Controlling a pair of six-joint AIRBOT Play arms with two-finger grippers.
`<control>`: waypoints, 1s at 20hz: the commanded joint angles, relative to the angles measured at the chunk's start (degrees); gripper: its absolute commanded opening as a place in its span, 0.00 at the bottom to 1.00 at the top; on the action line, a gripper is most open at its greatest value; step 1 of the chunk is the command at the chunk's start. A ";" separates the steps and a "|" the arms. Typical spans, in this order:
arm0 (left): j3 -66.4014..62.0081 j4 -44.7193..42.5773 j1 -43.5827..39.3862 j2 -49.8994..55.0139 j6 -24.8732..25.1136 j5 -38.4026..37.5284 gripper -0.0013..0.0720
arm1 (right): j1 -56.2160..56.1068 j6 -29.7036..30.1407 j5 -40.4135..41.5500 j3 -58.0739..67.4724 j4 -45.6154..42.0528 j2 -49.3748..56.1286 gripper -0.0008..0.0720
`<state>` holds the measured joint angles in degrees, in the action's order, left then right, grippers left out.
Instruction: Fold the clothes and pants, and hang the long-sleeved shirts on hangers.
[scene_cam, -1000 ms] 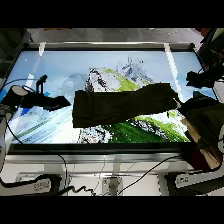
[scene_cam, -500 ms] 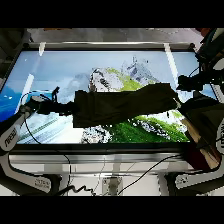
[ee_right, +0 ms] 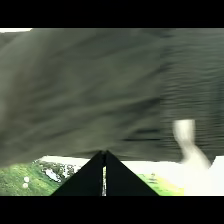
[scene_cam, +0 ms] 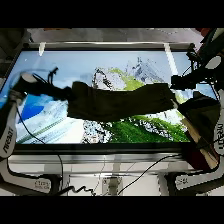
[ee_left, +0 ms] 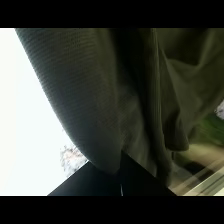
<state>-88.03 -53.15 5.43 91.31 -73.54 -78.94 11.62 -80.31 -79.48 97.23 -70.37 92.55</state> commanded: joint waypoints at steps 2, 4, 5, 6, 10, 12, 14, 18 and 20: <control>-17.70 -21.97 -1.66 -5.49 -11.65 -13.49 0.04 | -0.24 0.52 -0.81 -0.02 2.80 -0.04 0.05; -20.22 -30.95 -3.43 -7.58 -13.09 -14.03 0.04 | -0.24 0.57 -1.11 -0.02 5.64 -0.04 0.05; -20.70 -34.23 -4.26 -8.11 -13.09 -15.04 0.04 | -0.24 0.96 -1.46 -0.02 7.19 -0.02 0.05; -20.92 -35.95 -4.79 -8.15 -13.09 -16.57 0.04 | -0.24 2.14 -1.92 -0.02 8.76 -0.02 0.05; -20.90 -34.07 -5.09 -7.30 -16.20 -18.38 0.04 | -2.58 3.78 -2.05 -0.02 11.28 0.02 0.05; -20.92 -24.68 -5.14 -7.50 -16.26 -17.73 0.04 | -5.09 6.36 -1.40 -0.02 11.26 0.02 0.05; -20.92 -17.94 -6.21 -7.50 -16.22 -15.93 0.04 | -7.74 7.02 0.39 -0.02 11.19 0.02 0.05; -20.94 -15.72 -8.66 -7.50 -14.53 -14.32 0.05 | -10.99 7.54 4.02 -0.02 7.98 0.02 0.05; -20.92 -22.91 -8.00 -7.43 -14.01 -14.27 0.04 | -11.06 7.54 3.87 -0.02 7.23 0.02 0.05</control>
<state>-108.90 -72.18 -2.35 83.85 -88.55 -93.91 1.80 -73.30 -76.86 97.23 -61.41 92.55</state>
